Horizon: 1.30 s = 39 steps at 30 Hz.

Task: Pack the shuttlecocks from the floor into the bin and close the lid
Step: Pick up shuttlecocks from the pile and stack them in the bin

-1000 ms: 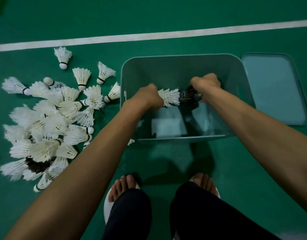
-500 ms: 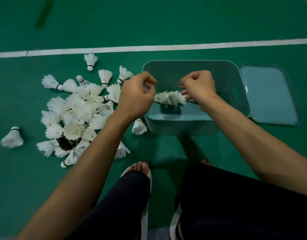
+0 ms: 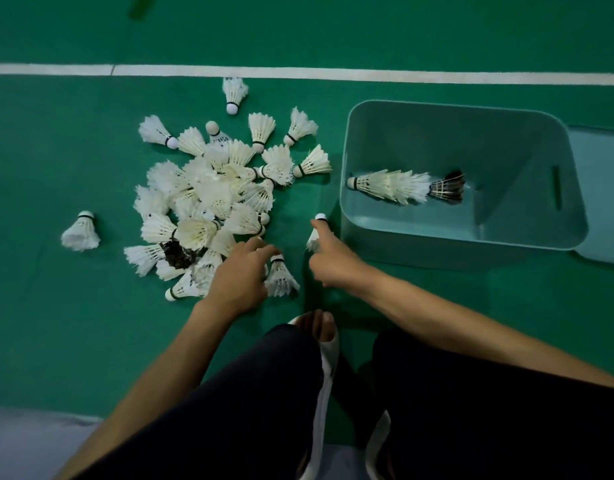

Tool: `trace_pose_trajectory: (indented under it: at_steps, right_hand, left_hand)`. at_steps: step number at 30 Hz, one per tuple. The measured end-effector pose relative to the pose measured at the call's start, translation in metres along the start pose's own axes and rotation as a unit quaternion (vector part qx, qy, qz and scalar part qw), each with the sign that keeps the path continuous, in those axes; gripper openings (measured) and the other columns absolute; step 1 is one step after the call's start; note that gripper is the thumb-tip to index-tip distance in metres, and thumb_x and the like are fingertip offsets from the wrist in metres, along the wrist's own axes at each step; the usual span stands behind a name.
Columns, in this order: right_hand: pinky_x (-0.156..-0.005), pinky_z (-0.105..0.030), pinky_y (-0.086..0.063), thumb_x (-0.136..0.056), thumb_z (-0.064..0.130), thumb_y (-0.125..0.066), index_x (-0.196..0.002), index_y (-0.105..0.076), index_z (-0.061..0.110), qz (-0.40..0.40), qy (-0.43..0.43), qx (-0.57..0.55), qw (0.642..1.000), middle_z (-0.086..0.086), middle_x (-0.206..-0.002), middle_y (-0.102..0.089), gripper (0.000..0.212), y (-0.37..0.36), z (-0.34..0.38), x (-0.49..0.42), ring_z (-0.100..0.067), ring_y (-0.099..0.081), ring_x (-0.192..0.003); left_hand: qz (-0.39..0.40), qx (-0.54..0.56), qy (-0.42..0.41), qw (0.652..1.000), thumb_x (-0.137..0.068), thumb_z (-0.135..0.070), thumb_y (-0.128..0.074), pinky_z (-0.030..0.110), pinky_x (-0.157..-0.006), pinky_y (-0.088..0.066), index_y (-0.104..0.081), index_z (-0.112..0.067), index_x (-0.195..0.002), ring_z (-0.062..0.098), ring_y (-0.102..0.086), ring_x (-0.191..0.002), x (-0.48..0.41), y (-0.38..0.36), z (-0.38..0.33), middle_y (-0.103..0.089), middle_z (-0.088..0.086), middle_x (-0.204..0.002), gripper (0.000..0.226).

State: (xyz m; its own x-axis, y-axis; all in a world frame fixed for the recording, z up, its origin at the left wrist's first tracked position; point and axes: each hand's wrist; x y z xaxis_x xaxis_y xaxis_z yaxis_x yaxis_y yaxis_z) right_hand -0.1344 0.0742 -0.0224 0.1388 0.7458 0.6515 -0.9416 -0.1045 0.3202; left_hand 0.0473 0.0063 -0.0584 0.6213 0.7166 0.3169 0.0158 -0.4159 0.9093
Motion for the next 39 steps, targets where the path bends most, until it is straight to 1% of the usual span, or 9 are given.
trace_pose_trajectory:
  at_steps: [8, 13, 16, 21, 27, 29, 32, 36, 39]
  right_hand:
    - [-0.109, -0.041, -0.041, -0.089, 0.011, -0.049, -0.163, -0.01, 0.023, -0.108, -0.023, 0.04, 0.993, -0.01, -0.159, -0.035, 0.084, -0.024, -0.012, -0.036, -0.034, -0.041, -0.14]
    - [-0.091, -0.043, -0.05, -0.09, 0.005, -0.05, -0.153, -0.036, 0.01, -0.146, 0.047, 0.054, 0.987, -0.009, -0.115, -0.06, 0.065, -0.027, -0.014, -0.025, -0.028, -0.058, -0.107]
    - [-0.091, -0.047, -0.053, -0.087, 0.008, -0.049, -0.144, -0.048, 0.009, -0.163, 0.07, 0.113, 0.978, -0.014, -0.117, -0.068, 0.057, -0.026, -0.019, -0.015, -0.034, -0.063, -0.107]
    - [-0.091, -0.046, -0.055, -0.092, 0.021, -0.05, -0.126, -0.063, 0.012, -0.178, 0.09, 0.197, 0.96, -0.013, -0.115, -0.073, 0.037, -0.021, -0.027, -0.004, -0.037, -0.066, -0.105]
    - [-0.067, -0.035, -0.058, -0.097, 0.038, -0.057, -0.107, -0.074, 0.014, -0.3, 0.267, 0.224, 0.888, -0.005, -0.091, -0.076, 0.031, -0.014, -0.009, 0.018, -0.025, -0.071, -0.077]
    - [-0.061, -0.034, -0.057, -0.097, 0.032, -0.062, -0.106, -0.074, 0.012, -0.337, 0.331, 0.198, 0.859, -0.004, -0.087, -0.075, 0.025, -0.009, 0.008, 0.027, -0.02, -0.067, -0.069]
    - [-0.063, -0.035, -0.057, -0.094, 0.014, -0.063, -0.109, -0.073, 0.011, -0.395, 0.384, 0.129, 0.825, -0.003, -0.091, -0.074, 0.018, 0.007, 0.037, 0.038, -0.016, -0.066, -0.075]
    - [-0.068, -0.038, -0.058, -0.091, 0.014, -0.068, -0.123, -0.061, 0.01, -0.453, 0.363, 0.025, 0.814, -0.002, -0.093, -0.072, 0.034, 0.045, 0.063, 0.058, -0.018, -0.068, -0.08]
    - [-0.064, -0.035, -0.054, -0.085, 0.015, -0.074, -0.111, -0.056, 0.009, -0.484, 0.325, -0.053, 0.811, 0.01, -0.069, -0.064, 0.033, 0.084, 0.062, 0.07, -0.014, -0.064, -0.063]
  left_hand:
    - [-0.061, -0.08, 0.054, 0.993, -0.07, -0.041, -0.075, 0.051, -0.091, -0.045, -0.068, -0.035, -0.125, 0.036, -0.043, -0.126, 0.001, -0.017, 0.007, -0.049, 0.01, -0.137, 0.056]
    - [0.023, 0.005, 0.07, 0.997, -0.068, -0.06, -0.061, 0.056, -0.1, -0.047, -0.044, -0.041, -0.148, 0.04, -0.036, -0.138, -0.001, -0.02, -0.003, -0.029, 0.01, -0.159, 0.084]
    - [0.016, -0.05, 0.084, 0.995, -0.079, -0.075, -0.059, 0.054, -0.1, -0.045, -0.044, -0.043, -0.149, 0.041, -0.039, -0.135, -0.006, -0.028, -0.013, -0.024, 0.01, -0.163, 0.078]
    - [-0.02, -0.017, 0.109, 0.994, -0.087, -0.026, -0.071, 0.049, -0.095, -0.05, -0.064, -0.029, -0.132, 0.04, -0.054, -0.118, -0.02, -0.031, -0.028, -0.039, 0.011, -0.148, 0.046]
    - [-0.16, 0.234, 0.129, 0.95, -0.092, -0.015, -0.063, 0.024, -0.09, -0.046, -0.071, -0.019, -0.12, 0.021, -0.054, -0.113, -0.014, -0.003, -0.036, -0.055, 0.008, -0.128, 0.029]
    - [-0.199, 0.323, 0.128, 0.916, -0.095, -0.017, -0.058, 0.02, -0.09, -0.045, -0.072, -0.019, -0.117, 0.017, -0.054, -0.111, -0.012, 0.02, -0.04, -0.059, 0.008, -0.123, 0.026]
    - [-0.246, 0.416, 0.097, 0.87, -0.095, -0.02, -0.055, 0.037, -0.078, -0.052, -0.07, -0.021, -0.093, 0.021, -0.062, -0.091, -0.009, 0.057, -0.049, -0.066, 0.008, -0.101, 0.015]
    - [-0.256, 0.507, 0.067, 0.82, -0.099, 0.0, -0.053, 0.017, -0.052, -0.042, -0.05, -0.018, -0.069, -0.002, -0.048, -0.05, -0.006, 0.108, -0.088, -0.054, -0.012, -0.059, 0.035]
    - [-0.236, 0.524, 0.042, 0.817, -0.099, 0.001, -0.052, 0.018, -0.05, -0.048, -0.056, -0.014, -0.072, -0.001, -0.055, -0.051, -0.018, 0.129, -0.116, -0.06, -0.008, -0.062, 0.032]
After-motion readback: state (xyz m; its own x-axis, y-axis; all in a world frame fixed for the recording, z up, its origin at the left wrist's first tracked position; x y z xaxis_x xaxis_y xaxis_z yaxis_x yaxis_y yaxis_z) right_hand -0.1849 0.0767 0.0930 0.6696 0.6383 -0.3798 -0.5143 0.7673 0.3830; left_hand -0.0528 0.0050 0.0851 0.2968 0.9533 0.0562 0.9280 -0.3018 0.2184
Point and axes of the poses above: each hand's wrist, its own x-axis away from the middle knuckle, its own y-axis out of the back of the hand, z = x × y
